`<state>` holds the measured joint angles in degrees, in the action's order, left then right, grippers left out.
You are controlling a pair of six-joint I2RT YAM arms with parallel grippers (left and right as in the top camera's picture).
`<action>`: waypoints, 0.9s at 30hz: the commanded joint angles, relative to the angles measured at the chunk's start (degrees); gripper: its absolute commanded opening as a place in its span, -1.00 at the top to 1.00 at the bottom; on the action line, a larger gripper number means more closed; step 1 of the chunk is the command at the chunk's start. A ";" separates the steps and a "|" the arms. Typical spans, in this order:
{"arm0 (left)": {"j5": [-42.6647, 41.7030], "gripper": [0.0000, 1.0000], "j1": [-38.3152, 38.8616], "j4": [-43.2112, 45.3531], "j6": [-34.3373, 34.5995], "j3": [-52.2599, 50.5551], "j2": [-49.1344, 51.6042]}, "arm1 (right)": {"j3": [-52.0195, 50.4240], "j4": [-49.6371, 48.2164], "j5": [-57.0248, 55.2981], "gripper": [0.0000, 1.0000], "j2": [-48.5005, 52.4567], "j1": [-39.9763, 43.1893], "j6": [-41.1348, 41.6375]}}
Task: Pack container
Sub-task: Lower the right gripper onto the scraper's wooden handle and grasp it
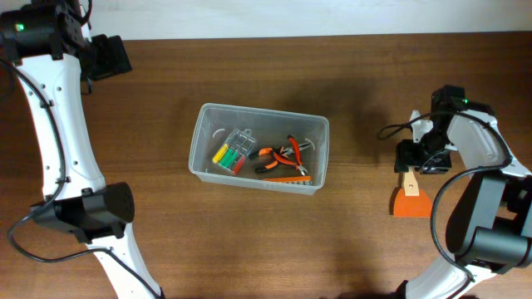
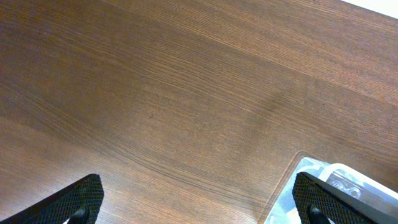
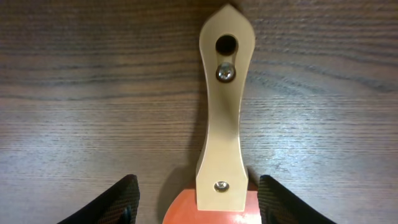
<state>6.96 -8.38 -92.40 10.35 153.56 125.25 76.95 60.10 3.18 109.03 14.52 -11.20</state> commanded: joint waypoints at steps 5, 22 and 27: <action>0.39 -0.99 -0.26 -0.04 0.52 0.94 -0.52 | -0.96 -2.36 -1.05 -0.25 0.13 -0.24 -1.05; 0.39 -0.99 -0.26 -0.04 0.52 0.94 -0.52 | -1.22 -5.55 -2.80 -0.27 6.64 -0.26 -3.56; 0.39 -0.99 -0.26 -0.04 0.52 0.94 -0.52 | -1.22 -5.25 -2.82 -0.16 6.64 -0.24 -3.37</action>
<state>6.96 -8.38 -92.40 10.35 153.56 125.25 76.09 54.78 0.95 115.13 14.52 -14.31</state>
